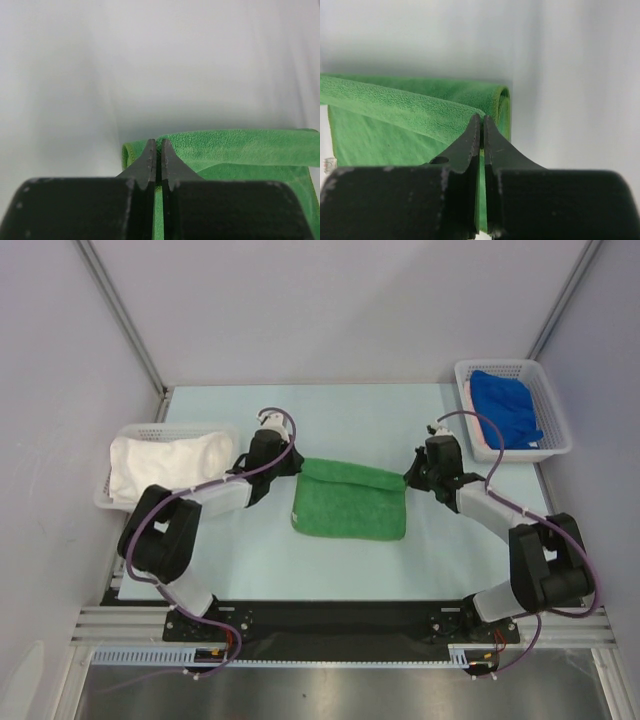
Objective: Fold and stack the towels
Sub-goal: Fold the towel
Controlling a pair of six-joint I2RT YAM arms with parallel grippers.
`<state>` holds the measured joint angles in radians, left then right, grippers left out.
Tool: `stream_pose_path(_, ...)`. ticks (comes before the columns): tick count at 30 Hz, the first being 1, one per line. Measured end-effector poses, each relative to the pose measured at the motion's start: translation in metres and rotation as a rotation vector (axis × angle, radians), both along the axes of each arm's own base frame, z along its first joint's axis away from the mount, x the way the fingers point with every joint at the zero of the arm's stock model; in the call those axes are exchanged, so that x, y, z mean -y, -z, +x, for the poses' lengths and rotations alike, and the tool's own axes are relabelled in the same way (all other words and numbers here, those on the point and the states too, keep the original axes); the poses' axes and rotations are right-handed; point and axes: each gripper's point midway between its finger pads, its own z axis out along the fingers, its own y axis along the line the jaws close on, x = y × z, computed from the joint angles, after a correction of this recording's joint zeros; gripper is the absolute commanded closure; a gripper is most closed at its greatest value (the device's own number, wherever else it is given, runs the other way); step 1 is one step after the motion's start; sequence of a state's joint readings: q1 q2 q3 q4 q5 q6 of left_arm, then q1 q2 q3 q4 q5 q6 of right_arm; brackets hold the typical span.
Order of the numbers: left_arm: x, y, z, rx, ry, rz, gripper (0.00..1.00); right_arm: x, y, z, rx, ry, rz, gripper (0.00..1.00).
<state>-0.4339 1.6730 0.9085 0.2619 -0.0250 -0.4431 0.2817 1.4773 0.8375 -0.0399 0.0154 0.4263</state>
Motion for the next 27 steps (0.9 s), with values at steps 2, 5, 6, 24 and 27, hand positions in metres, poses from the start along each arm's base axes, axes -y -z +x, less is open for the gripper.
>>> stream_pose_path(2,0.002,0.001,-0.008,0.004,0.006,0.001,1.00,-0.002,0.006,-0.014,-0.014,-0.004,-0.005,1.00)
stream_pose_path(5,0.004,0.008,-0.023,-0.006,0.015,0.011,1.00,-0.001,0.007,-0.027,-0.013,0.000,-0.009,1.00)
stream_pose_path(6,0.003,0.012,-0.029,-0.017,0.017,0.013,1.00,-0.001,0.006,-0.030,-0.011,0.001,-0.009,1.00)
stream_pose_path(24,-0.004,-0.003,-0.082,0.015,0.051,-0.019,1.00,-0.005,-0.006,-0.066,0.011,-0.008,-0.009,1.00)
stream_pose_path(27,-0.005,0.004,-0.093,0.002,0.064,-0.012,1.00,-0.005,-0.001,-0.075,-0.003,-0.013,-0.008,1.00)
